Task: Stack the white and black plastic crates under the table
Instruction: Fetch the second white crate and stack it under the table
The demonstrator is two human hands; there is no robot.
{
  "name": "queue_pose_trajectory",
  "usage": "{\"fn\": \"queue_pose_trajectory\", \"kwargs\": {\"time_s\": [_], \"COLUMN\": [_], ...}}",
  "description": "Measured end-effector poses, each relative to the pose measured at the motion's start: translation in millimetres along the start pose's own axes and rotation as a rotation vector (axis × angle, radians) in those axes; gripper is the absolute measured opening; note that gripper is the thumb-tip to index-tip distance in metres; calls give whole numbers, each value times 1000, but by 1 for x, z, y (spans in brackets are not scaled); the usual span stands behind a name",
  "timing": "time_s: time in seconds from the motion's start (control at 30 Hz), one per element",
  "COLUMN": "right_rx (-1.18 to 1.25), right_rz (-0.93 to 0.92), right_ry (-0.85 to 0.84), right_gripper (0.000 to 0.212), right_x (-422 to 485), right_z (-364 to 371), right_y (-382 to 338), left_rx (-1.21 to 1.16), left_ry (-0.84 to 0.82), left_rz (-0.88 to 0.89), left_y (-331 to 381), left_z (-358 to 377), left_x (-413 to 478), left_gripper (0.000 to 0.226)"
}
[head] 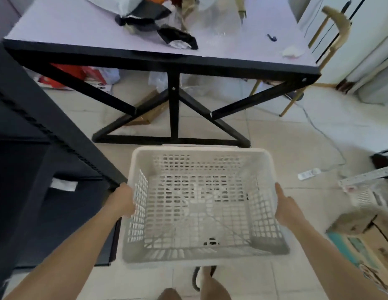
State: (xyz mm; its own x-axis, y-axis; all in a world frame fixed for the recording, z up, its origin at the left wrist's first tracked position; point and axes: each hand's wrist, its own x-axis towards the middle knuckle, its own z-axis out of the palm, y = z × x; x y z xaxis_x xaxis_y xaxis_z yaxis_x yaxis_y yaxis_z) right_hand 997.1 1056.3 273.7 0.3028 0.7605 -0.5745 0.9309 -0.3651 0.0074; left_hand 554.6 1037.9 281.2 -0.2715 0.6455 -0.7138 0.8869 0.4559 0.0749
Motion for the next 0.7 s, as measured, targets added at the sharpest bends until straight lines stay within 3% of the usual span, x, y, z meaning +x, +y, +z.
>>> {"fn": "queue_pose_trajectory", "kwargs": {"time_s": [0.13, 0.43, 0.7], "right_rx": [4, 35, 110], "right_rz": [-18, -3, 68], "right_ry": [-2, -59, -76], "right_gripper": [91, 97, 101], "right_x": [71, 189, 217], "right_z": [-26, -40, -32], "right_y": [-22, -72, -89], "left_rx": [-23, 59, 165], "left_ry": [7, -27, -42], "left_rz": [10, 6, -11], "left_y": [35, 78, 92], "left_z": [-22, -38, -39], "left_x": [61, 195, 226], "left_gripper": [44, 79, 90]}}
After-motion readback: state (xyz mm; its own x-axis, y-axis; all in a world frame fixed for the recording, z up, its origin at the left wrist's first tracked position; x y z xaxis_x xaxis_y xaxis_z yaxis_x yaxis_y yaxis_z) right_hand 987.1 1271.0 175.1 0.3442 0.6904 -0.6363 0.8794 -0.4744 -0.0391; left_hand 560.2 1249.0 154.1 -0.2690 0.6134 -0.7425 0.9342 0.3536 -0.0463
